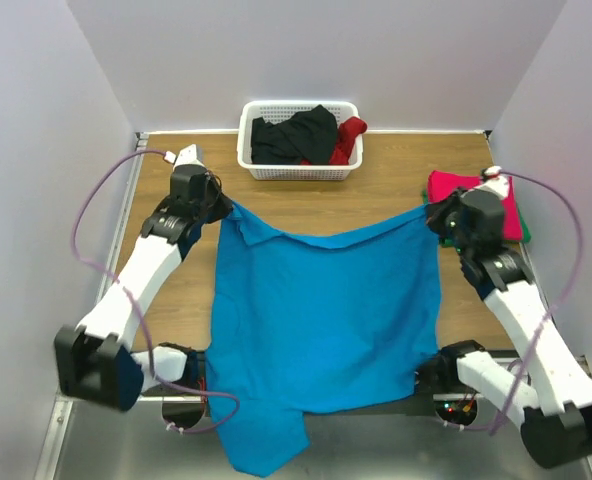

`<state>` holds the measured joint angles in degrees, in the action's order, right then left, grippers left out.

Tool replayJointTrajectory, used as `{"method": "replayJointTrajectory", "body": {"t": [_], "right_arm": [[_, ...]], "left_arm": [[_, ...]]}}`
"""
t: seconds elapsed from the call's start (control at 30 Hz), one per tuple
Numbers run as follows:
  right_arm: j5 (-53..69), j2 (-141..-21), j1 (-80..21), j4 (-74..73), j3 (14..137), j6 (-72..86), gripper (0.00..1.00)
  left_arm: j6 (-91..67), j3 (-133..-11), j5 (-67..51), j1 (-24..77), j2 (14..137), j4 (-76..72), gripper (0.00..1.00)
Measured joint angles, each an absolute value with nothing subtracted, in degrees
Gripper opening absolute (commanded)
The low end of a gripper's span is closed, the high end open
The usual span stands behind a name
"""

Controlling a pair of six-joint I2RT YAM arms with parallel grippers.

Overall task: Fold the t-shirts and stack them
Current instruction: Flatten the tshirt out

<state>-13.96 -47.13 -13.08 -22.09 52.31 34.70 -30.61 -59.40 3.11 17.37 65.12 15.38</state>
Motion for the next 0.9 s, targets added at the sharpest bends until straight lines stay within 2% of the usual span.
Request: {"method": "replayJointTrajectory", "body": {"t": [0.2, 0.47, 0.9], "right_arm": [[-16.49, -62.98, -13.06, -13.17, 47.05, 34.85, 0.0], [-18.04, -82.65, -12.16, -1.65, 52.99, 32.75, 0.01], [-14.59, -99.18, -6.76, 3.97, 66.06, 29.85, 0.0]], "left_arm": [[-27.7, -58.85, -1.91, 9.32, 81.6, 4.08, 0.0], [-25.04, -65.91, -8.86, 7.33, 99.04, -3.68, 0.0], [-23.77, -75.85, -12.47, 4.23, 105.78, -5.45, 0.0]]}}
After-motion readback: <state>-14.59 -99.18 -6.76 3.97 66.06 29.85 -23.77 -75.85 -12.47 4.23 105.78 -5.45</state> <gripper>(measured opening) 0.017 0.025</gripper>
